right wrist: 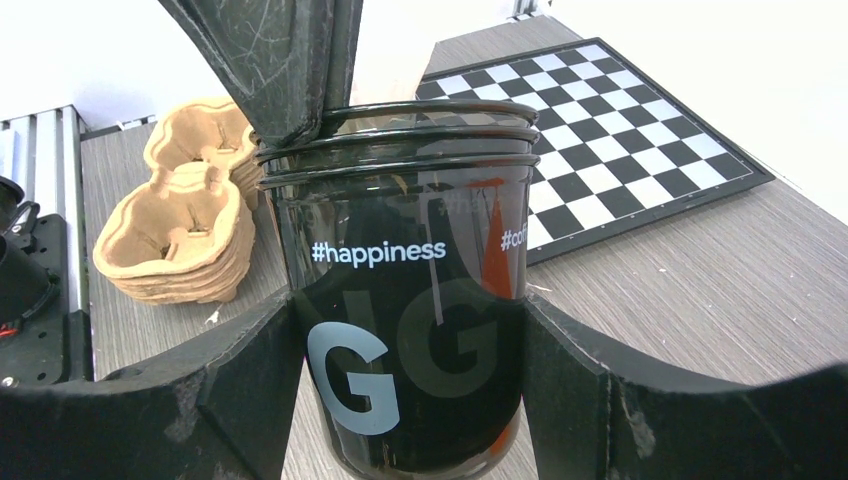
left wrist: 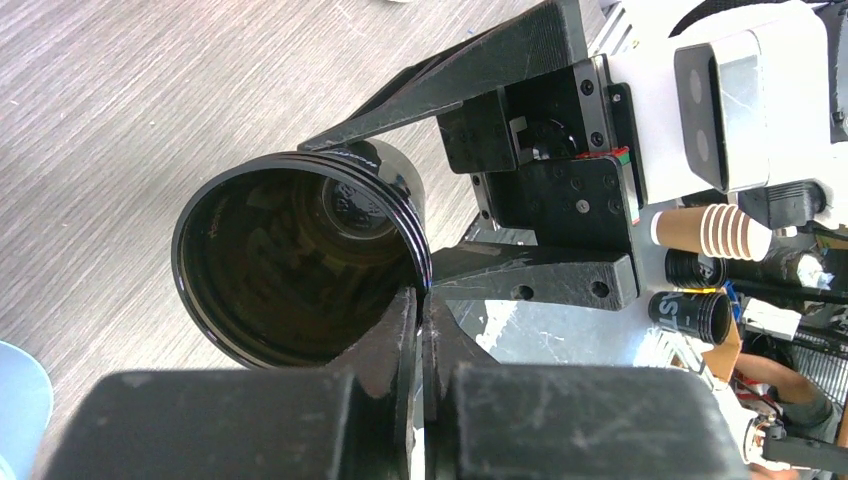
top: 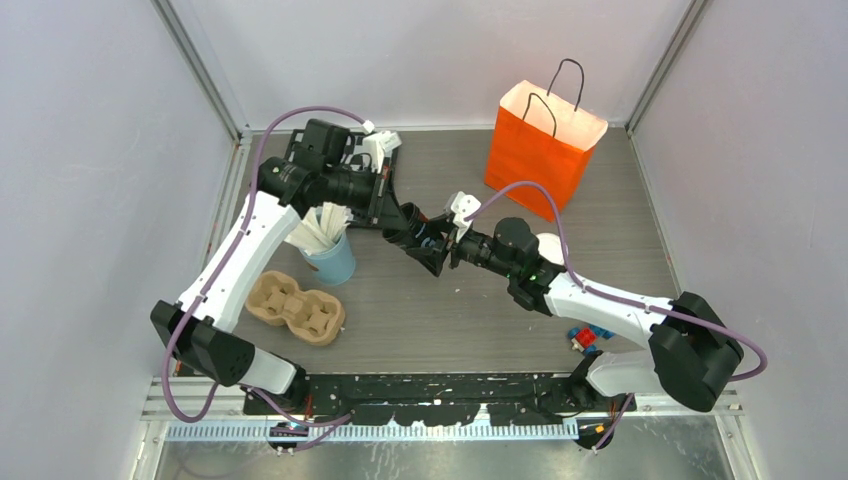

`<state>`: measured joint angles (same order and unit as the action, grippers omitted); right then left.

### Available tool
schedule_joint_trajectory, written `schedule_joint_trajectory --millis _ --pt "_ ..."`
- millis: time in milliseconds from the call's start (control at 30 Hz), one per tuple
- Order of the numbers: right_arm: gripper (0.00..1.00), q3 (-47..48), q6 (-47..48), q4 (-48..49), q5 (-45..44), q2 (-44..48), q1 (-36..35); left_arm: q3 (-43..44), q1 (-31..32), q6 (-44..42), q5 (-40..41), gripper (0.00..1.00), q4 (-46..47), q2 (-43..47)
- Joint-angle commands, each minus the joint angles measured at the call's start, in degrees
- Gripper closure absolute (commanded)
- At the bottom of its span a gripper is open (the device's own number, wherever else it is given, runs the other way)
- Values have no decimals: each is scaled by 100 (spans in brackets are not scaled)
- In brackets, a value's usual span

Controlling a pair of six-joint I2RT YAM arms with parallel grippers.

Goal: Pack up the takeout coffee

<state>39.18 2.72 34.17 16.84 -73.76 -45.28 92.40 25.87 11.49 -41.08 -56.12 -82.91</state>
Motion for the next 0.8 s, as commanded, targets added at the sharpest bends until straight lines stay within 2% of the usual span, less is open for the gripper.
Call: schedule_joint_trajectory --millis 0,133,233,400,533,767 --pt "32 180 59 176 -3 31 -33 -106 19 29 -295 100 347 146" --pt "29 166 156 188 -61 -127 -32 -275 15 108 -248 100 544 139" --pt "26 167 312 310 -84 -445 -32 -423 15 128 145 100 700 45" --pt "24 82 399 947 65 -1025 -24 -492 15 171 659 100 672 -286" --pt "18 40 469 1538 -142 -1586 -6 -676 15 301 787 100 976 -420" --pt "18 6 290 2018 -173 -2233 135 -900 24 181 1496 100 1006 -884"
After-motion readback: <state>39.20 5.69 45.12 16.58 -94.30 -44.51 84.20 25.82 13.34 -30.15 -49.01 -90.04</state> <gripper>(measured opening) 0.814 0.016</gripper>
